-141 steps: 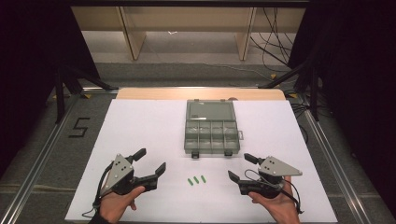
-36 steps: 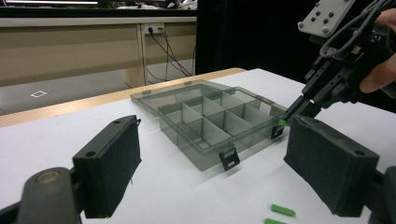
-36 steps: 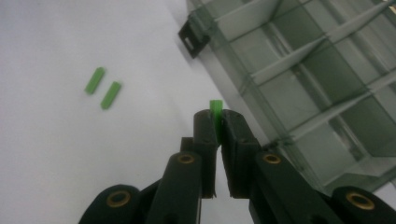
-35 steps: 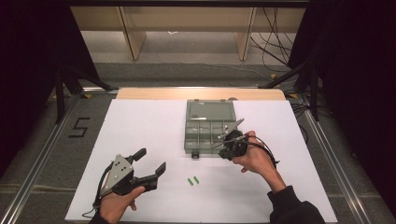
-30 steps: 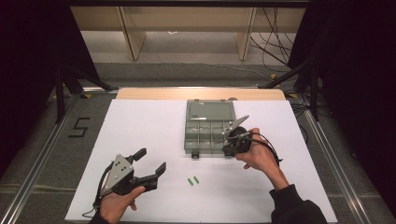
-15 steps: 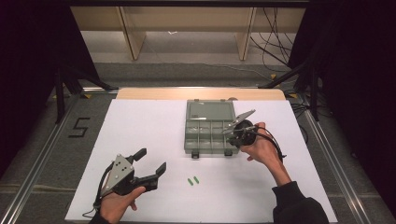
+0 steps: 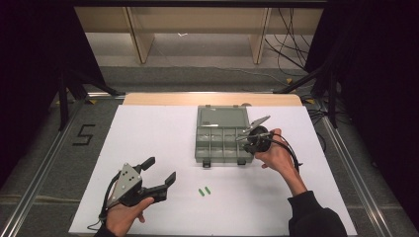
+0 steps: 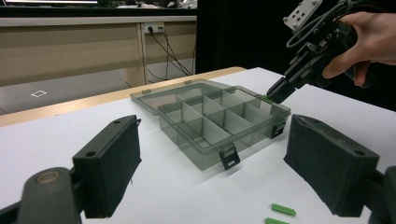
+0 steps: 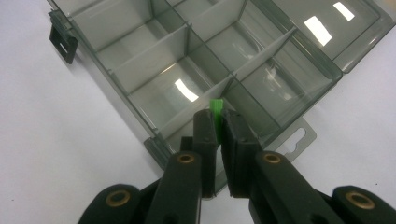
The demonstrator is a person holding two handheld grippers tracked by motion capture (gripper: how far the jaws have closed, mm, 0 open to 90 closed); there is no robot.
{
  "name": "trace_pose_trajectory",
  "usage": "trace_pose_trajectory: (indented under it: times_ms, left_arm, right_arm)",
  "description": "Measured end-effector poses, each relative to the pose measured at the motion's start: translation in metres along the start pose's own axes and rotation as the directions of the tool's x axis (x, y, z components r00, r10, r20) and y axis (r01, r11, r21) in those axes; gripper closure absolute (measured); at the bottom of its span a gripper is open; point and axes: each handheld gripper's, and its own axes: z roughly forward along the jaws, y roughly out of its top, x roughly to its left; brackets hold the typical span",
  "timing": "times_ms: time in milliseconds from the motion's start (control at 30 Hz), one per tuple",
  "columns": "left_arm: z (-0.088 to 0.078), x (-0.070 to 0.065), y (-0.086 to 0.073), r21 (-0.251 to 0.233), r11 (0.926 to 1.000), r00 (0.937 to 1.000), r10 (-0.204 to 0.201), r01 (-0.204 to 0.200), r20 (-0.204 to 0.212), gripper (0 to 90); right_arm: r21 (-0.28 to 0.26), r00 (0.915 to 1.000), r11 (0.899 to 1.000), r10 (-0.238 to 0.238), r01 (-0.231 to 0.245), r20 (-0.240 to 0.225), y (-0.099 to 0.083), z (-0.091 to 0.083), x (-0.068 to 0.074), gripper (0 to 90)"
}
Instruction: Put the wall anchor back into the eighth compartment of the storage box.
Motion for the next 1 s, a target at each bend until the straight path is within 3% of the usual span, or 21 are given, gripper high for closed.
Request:
trace_pose_trajectory:
  times_ms: [67,267,367,400,433,500,667,733,767,800,833,1000]
  left_arm:
    - [0.0,0.0,0.0,0.0,1.0,1.0,0.001,-0.001,0.001,17.2]
    - [0.0,0.0,0.0,0.002,1.0,1.0,0.001,-0.001,0.003,17.2]
    - [0.0,0.0,0.0,0.0,1.0,1.0,0.004,-0.004,0.005,17.2]
    - [0.0,0.0,0.0,0.0,1.0,1.0,0.004,-0.004,0.005,17.2]
    - [0.0,0.0,0.0,-0.001,1.0,1.0,-0.002,0.002,0.001,17.2]
    - [0.0,0.0,0.0,0.001,1.0,1.0,-0.001,0.001,0.001,17.2]
    - [0.0,0.0,0.0,0.001,1.0,1.0,0.002,-0.002,0.003,17.2]
    - [0.0,0.0,0.0,0.002,1.0,1.0,0.0,0.0,0.001,17.2]
    - [0.0,0.0,0.0,0.002,1.0,1.0,0.0,0.0,0.001,17.2]
    - [0.0,0.0,0.0,0.001,1.0,1.0,-0.002,0.002,0.0,17.2]
    - [0.0,0.0,0.0,-0.001,1.0,1.0,-0.002,0.002,0.001,17.2]
    - [-0.001,0.0,0.0,-0.003,1.0,1.0,-0.001,0.001,0.002,17.2]
  right_arm:
    - [0.017,0.9998,1.0,0.019,-0.019,-0.01,0.0,0.002,0.0,84.9]
    - [0.001,0.9999,1.0,0.016,-0.016,-0.005,0.001,0.01,-0.002,81.3]
    - [-0.006,0.9993,0.999,0.037,-0.037,0.011,0.003,0.01,0.0,67.3]
    - [-0.006,0.9993,0.999,0.037,-0.037,0.011,0.003,0.01,0.0,67.3]
    - [-0.027,0.9987,0.998,0.049,-0.048,0.011,0.005,0.007,0.001,58.8]
    - [-0.066,0.9983,0.996,0.058,-0.057,0.003,0.008,0.003,0.003,51.0]
    - [-0.118,0.9979,0.991,0.062,-0.064,-0.016,0.017,-0.001,0.019,37.9]
    - [-0.131,0.9986,0.991,0.032,-0.037,-0.041,0.022,-0.003,0.029,36.6]
    - [-0.125,0.9965,0.991,0.045,-0.054,-0.071,0.025,-0.004,0.034,35.0]
    - [-0.125,0.9965,0.991,0.045,-0.054,-0.071,0.025,-0.004,0.034,35.0]
    - [-0.136,0.9934,0.99,0.009,-0.025,-0.115,0.03,-0.006,0.044,33.9]
    - [-0.128,0.9905,0.992,-0.04,0.023,-0.132,0.035,-0.003,0.063,32.7]
